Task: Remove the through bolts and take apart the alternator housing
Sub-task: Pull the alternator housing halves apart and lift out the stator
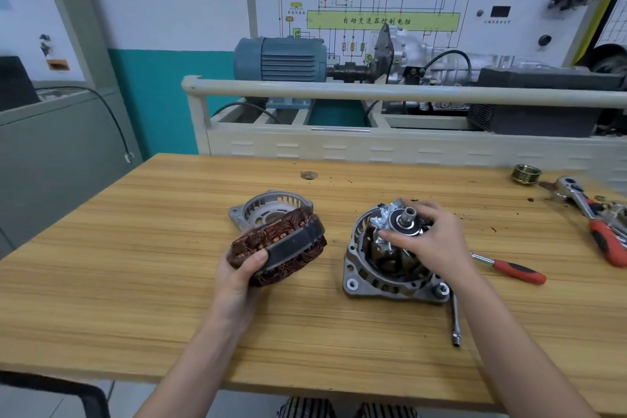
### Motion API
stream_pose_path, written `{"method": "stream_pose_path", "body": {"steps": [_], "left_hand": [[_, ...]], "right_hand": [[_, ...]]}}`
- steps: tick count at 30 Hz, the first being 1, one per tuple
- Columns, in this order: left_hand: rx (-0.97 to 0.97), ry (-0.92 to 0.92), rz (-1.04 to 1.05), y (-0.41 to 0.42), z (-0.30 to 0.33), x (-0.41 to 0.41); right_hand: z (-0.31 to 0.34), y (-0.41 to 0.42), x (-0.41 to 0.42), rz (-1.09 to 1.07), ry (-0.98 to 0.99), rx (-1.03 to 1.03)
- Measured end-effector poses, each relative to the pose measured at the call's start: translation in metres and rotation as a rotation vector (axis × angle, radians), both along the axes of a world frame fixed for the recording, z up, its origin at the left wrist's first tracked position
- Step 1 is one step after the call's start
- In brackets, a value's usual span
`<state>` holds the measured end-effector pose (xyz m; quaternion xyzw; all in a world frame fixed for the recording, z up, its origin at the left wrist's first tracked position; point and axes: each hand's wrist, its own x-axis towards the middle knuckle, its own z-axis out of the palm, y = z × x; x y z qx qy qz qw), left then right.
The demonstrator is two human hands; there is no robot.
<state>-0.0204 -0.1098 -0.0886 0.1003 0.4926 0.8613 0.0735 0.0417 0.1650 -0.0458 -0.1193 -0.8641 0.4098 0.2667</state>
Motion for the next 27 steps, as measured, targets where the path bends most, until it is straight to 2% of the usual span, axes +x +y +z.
{"method": "stream_pose_path", "body": {"steps": [5, 8, 9, 12, 14, 20, 27], "left_hand": [[-0.063, 0.004, 0.022, 0.002, -0.008, -0.001], [-0.115, 0.036, 0.05, 0.0, -0.012, -0.005], [-0.138, 0.056, 0.06, -0.001, -0.012, -0.005], [-0.236, 0.154, 0.082, -0.005, -0.013, -0.006], [-0.32, 0.225, 0.093, -0.009, -0.014, -0.005], [-0.574, 0.378, 0.082, -0.018, -0.016, -0.004], [-0.725, 0.468, 0.039, -0.012, -0.021, -0.004]], "right_hand": [[0.021, 0.003, 0.003, 0.027, -0.044, -0.047], [0.031, -0.03, 0.014, 0.058, 0.263, -0.063], [0.029, -0.049, 0.016, 0.128, 0.287, -0.027], [0.013, -0.108, 0.012, 0.395, 0.007, 0.121], [-0.003, -0.126, 0.002, 0.442, -0.095, 0.157], [-0.035, -0.122, -0.007, 0.41, -0.082, -0.002], [-0.048, -0.112, -0.012, 0.427, -0.1, 0.076]]}}
